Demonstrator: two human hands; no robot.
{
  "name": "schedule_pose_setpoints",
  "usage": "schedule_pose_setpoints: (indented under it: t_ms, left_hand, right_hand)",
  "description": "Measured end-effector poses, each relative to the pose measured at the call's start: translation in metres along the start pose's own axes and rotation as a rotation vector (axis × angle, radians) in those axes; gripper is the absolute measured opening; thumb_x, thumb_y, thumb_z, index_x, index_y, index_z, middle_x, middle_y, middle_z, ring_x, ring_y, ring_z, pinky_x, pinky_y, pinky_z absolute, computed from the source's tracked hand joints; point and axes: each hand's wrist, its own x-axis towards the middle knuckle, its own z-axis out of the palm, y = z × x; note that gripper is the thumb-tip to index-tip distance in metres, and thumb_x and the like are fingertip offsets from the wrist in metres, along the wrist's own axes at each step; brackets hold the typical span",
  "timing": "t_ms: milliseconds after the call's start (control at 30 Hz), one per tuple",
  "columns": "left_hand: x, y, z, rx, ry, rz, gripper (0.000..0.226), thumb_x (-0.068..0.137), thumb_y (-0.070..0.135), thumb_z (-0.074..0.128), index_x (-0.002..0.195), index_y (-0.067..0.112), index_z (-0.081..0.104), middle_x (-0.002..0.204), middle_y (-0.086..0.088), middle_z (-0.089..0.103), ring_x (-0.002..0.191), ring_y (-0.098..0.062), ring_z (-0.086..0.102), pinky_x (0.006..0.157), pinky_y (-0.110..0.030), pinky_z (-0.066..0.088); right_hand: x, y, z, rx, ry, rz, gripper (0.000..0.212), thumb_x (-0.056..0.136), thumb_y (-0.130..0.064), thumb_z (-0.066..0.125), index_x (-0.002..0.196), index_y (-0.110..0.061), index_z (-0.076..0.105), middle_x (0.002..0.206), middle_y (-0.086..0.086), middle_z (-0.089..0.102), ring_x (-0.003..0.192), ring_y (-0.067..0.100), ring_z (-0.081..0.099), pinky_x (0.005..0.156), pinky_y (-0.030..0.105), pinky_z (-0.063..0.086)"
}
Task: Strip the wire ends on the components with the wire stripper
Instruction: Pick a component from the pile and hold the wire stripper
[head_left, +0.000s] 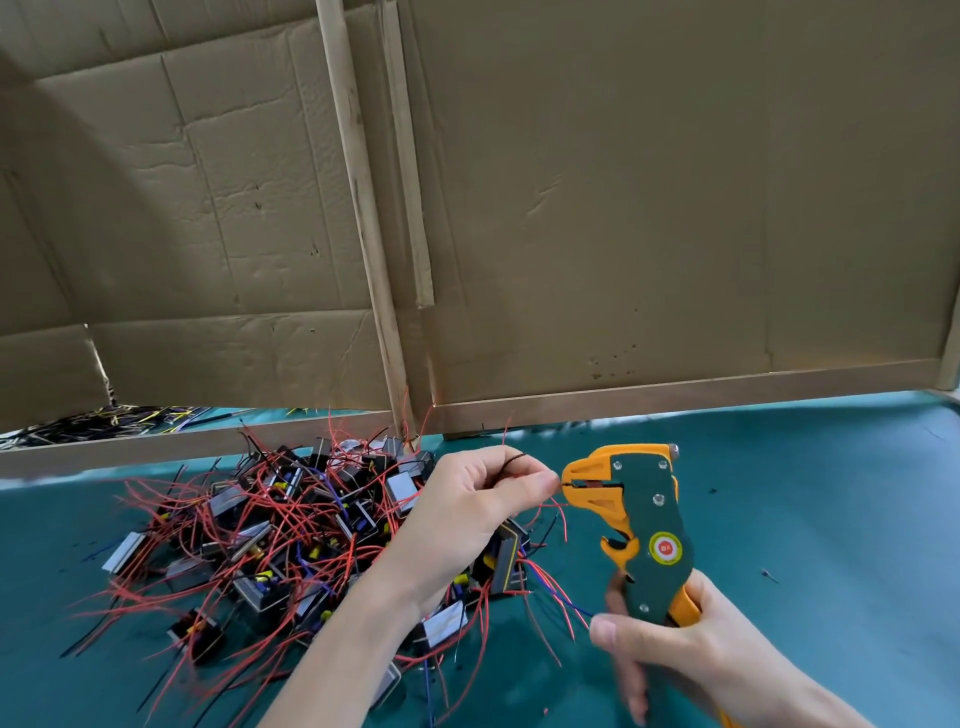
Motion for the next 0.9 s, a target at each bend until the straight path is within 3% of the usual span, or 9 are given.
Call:
schedule_pose_setpoints:
  t_ms: [67,133,233,300,467,600,767,900]
  left_hand:
    - [0.000,-0.001,0.001,-0.085,-0.025,-0.063,0.012,0.090,0.025,0.064,0.088,0.017,0.057,0.068,0.007,0.048,0.061,-0.005,0.046,0.068,-0.015,0.040]
    - [-0.001,-0.005,0.005,-0.205,-0.077,-0.103,0.022,0.092,0.036,0.055,0.087,0.016,0.047,0.069,0.006,0.041,0.059,-0.009,0.037,0.072,-0.024,0.036]
    - [0.002,-0.010,0.008,-0.181,-0.025,-0.050,0.027,0.102,0.026,0.040,0.081,0.014,0.051,0.070,0.005,0.038,0.060,-0.011,0.032,0.069,-0.025,0.038]
    - [0.004,-0.013,0.005,-0.111,0.050,-0.028,0.029,0.103,0.021,0.039,0.080,0.015,0.056,0.068,0.007,0.041,0.059,-0.008,0.035,0.069,-0.024,0.040]
    - [0.006,-0.017,-0.004,0.117,0.077,0.071,0.021,0.097,0.028,0.050,0.085,0.019,0.066,0.067,0.022,0.059,0.061,-0.001,0.050,0.070,-0.013,0.044]
    - [0.004,-0.015,-0.001,0.133,0.035,0.106,0.019,0.085,0.043,0.056,0.080,0.031,0.069,0.079,0.007,0.068,0.063,-0.003,0.053,0.069,-0.016,0.048]
    - [0.002,-0.014,0.000,0.139,0.005,0.106,0.019,0.084,0.048,0.055,0.079,0.037,0.069,0.069,0.016,0.063,0.061,-0.004,0.053,0.068,-0.014,0.045]
    - [0.001,-0.011,0.002,0.151,-0.021,0.109,0.019,0.087,0.044,0.055,0.075,0.037,0.068,0.063,0.017,0.060,0.059,-0.004,0.051,0.064,-0.014,0.043]
  right_hand:
    - [0.002,0.005,0.002,-0.004,0.149,-0.015,0.050,0.051,-0.046,0.086,0.043,-0.014,0.047,0.038,0.014,0.046,0.032,0.022,0.041,0.042,0.025,0.035]
    - [0.002,0.004,0.001,0.057,0.153,0.003,0.048,0.045,-0.043,0.088,0.046,-0.011,0.051,0.042,0.017,0.047,0.032,0.025,0.044,0.038,0.024,0.038]
    - [0.000,-0.004,-0.002,0.286,-0.014,0.004,0.048,0.041,-0.027,0.098,0.071,-0.004,0.069,0.067,0.029,0.059,0.058,0.039,0.063,0.056,0.042,0.055]
    - [0.002,-0.005,-0.006,0.323,-0.016,-0.013,0.052,0.039,-0.020,0.100,0.078,-0.003,0.071,0.076,0.032,0.061,0.068,0.045,0.065,0.065,0.048,0.057]
    - [0.004,-0.004,-0.010,0.216,0.022,0.012,0.032,0.053,-0.010,0.089,0.077,-0.001,0.071,0.079,0.034,0.062,0.070,0.045,0.066,0.067,0.047,0.057]
    - [0.002,-0.004,-0.011,0.184,-0.009,0.036,0.037,0.051,-0.014,0.093,0.078,-0.001,0.071,0.080,0.034,0.063,0.073,0.046,0.066,0.067,0.043,0.057]
    - [0.000,-0.004,-0.009,0.136,-0.033,0.069,0.044,0.052,-0.017,0.094,0.083,0.001,0.069,0.084,0.035,0.065,0.077,0.045,0.067,0.071,0.043,0.057]
    - [-0.001,-0.005,-0.010,0.063,-0.065,0.060,0.032,0.063,-0.008,0.084,0.088,0.002,0.065,0.085,0.032,0.067,0.078,0.042,0.068,0.072,0.040,0.056]
